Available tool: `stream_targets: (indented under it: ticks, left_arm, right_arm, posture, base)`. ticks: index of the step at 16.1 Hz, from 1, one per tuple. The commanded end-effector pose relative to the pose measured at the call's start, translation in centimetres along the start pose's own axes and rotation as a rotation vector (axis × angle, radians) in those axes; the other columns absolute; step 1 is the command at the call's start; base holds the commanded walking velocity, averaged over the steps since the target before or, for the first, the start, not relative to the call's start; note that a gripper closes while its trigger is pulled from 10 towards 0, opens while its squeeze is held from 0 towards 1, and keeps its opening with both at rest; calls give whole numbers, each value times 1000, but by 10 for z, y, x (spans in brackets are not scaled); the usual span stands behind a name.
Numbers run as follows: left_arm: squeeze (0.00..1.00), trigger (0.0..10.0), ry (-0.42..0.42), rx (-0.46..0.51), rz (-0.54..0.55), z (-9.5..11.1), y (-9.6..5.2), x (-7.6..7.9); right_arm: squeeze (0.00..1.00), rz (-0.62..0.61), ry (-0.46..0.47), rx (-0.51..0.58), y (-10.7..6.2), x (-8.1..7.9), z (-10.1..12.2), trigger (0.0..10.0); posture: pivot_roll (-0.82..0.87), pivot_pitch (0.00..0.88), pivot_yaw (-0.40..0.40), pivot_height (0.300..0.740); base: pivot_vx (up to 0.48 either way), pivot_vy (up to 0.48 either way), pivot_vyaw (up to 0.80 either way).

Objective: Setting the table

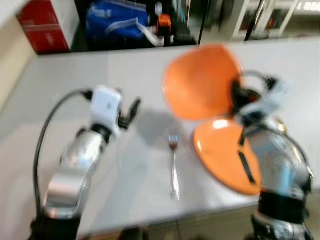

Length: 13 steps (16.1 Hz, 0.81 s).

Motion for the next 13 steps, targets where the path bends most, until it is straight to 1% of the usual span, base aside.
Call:
stream_targets:
  ticks: [1, 2, 3, 4, 5, 7, 8, 10, 12, 13]
  left_arm:
    - [0, 10000, -3, -2, -65, -1, 5, 11]
    - [0, 10000, -5, -6, -102, -2, 5, 15]
    - [0, 10000, -22, -12, -185, -4, 4, 25]
    - [0, 10000, -28, -15, -222, -4, 2, 29]
    - [0, 10000, -29, -13, -222, -4, 1, 30]
    - [0, 10000, -29, -13, -225, -5, 0, 30]
    - [0, 10000, -30, -16, -244, -5, -2, 33]
    - [0, 10000, -37, -20, -279, -5, -6, 36]
    - [0, 10000, -52, -21, -303, -5, -8, 38]
    - [0, 10000, -51, -21, -322, -3, -9, 42]
  right_arm:
    - [0, -52, -22, 31, 3, 14, 10, 10000]
    - [0, -70, -33, 13, 8, 18, 9, 10000]
    - [0, -93, -26, -7, 21, 25, 8, 10000]
    - [0, -105, 8, -12, 31, 29, 8, 10000]
    - [0, -117, 33, -25, 38, 33, 7, 10000]
    - [0, -137, 42, -51, 45, 39, 4, 10000]
    - [0, -150, 49, -81, 52, 45, 2, 10000]
    - [0, -175, 88, -117, 60, 54, -1, 10000]
    - [0, -169, 91, -129, 67, 55, -2, 10000]
    - [0, -166, 83, -135, 74, 54, -1, 10000]
  posture:
    - [44, 54, 9, 740]
    - [41, 54, 10, 740]
    - [36, 52, -1, 740]
    - [37, 49, -9, 740]
    - [39, 49, -13, 740]
    - [45, 44, -25, 740]
    - [58, 40, -41, 740]
    - [61, 35, -47, 740]
    - [63, 49, -42, 740]
    - [72, 60, -47, 740]
  base:
    - [0, 0, 0]
    - [0, 0, 0]
    - [0, 0, 0]
    - [0, 0, 0]
    - [0, 0, 0]
    - [0, 0, 0]
    - [0, 0, 0]
    - [0, 0, 0]
    - [0, 0, 0]
    - [0, 0, 0]
Point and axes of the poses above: a point about 5 cm out from each wrist's last joint towards the gripper, its own y axis pointing out of the wrist towards the gripper, its own z axis along the axis of the wrist's last joint, x = y × z, the point moved 1 cm from there along y, pointing out of the wrist towards the gripper, and after that the axes turned 9 degrees about -y, right-handed, at the moved point
